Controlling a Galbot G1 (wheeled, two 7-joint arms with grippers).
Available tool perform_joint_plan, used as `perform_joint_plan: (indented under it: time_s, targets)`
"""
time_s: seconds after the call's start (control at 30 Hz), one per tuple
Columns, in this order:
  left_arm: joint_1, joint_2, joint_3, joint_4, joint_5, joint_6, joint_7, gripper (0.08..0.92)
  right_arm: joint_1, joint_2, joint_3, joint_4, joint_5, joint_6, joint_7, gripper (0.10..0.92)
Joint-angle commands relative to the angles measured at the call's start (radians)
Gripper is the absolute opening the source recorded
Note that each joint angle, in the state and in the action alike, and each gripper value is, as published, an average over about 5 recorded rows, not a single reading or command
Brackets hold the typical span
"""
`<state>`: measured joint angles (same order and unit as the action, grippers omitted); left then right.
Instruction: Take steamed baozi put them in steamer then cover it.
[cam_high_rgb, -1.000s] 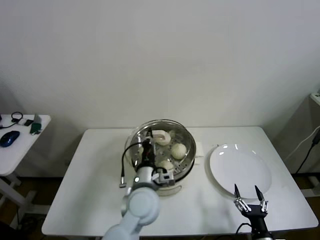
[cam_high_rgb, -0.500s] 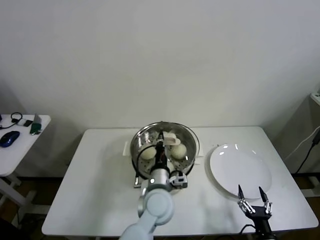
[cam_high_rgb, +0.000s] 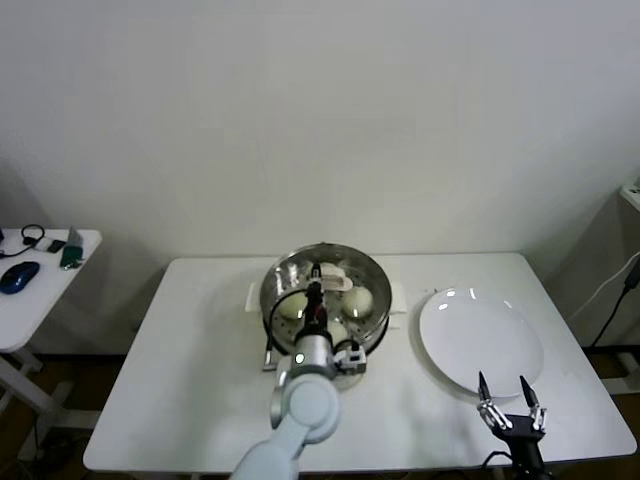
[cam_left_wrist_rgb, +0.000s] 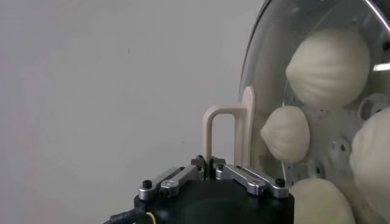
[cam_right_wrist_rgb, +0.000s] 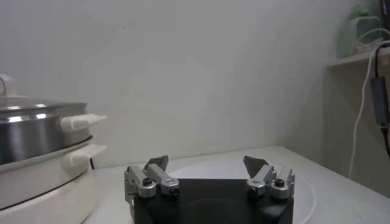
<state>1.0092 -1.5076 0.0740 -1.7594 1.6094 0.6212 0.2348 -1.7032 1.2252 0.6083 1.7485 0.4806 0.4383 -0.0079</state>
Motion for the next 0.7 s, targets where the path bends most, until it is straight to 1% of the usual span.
perform_joint_plan:
  time_s: [0.03, 0.17, 0.33, 0.43, 0.57, 0.7]
  targets:
    - [0.013, 0.007, -0.004, 0.015, -0.008, -0.003, -0.003, 0.142, 0.000, -0.001, 0.003, -0.001, 0.005, 0.006, 0.001, 0.823]
    - [0.017, 0.003, -0.001, 0.010, -0.018, -0.005, -0.004, 0.142, 0.001, -0.001, 0.003, -0.002, 0.005, 0.007, 0.003, 0.823]
    - [0.013, 0.015, 0.011, -0.013, -0.074, 0.007, 0.003, 0.150, 0.002, 0.002, -0.004, -0.002, 0.004, 0.006, 0.026, 0.823]
    - [0.004, 0.027, 0.020, -0.046, -0.122, 0.018, 0.009, 0.207, -0.001, -0.002, -0.008, 0.001, 0.004, -0.001, 0.051, 0.823]
    - [-0.010, 0.055, 0.035, -0.104, -0.187, 0.039, 0.031, 0.326, -0.008, -0.012, -0.012, 0.006, 0.002, -0.017, 0.069, 0.823]
    - [-0.002, 0.101, 0.044, -0.171, -0.252, 0.053, 0.045, 0.439, -0.013, -0.024, -0.015, 0.013, 0.003, -0.029, 0.079, 0.823]
